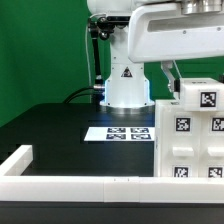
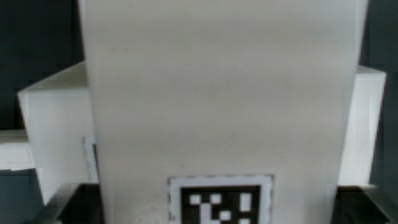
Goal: Assemble cabinet
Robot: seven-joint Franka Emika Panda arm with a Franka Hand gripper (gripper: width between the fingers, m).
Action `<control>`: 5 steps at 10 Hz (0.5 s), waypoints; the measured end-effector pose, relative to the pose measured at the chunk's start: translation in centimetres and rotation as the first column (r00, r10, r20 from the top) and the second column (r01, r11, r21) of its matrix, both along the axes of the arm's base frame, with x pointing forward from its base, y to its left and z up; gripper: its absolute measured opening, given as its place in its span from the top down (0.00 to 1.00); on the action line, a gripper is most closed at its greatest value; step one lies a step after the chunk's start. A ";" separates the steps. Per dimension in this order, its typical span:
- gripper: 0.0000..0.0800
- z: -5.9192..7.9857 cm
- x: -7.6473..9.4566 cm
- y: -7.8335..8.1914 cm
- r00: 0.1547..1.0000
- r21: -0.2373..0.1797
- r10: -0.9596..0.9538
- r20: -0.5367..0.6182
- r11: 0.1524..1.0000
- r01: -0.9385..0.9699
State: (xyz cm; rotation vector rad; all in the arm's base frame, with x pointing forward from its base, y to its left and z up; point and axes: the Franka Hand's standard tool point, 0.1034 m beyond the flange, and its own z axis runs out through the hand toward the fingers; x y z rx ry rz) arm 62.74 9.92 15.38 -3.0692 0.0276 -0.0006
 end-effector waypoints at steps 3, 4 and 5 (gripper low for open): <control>0.31 0.0 0.0 0.1 0.966 0.000 -0.259 -0.018 0.966 0.259; 0.31 0.0 -0.1 0.0 0.900 0.000 -0.435 -0.022 0.900 0.435; 0.31 -0.1 -0.1 0.0 0.831 0.011 -0.556 -0.018 0.831 0.556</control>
Offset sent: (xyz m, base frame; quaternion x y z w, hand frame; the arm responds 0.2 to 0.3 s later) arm -0.0132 -0.0195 0.0082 -0.0519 0.0279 0.4067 0.9116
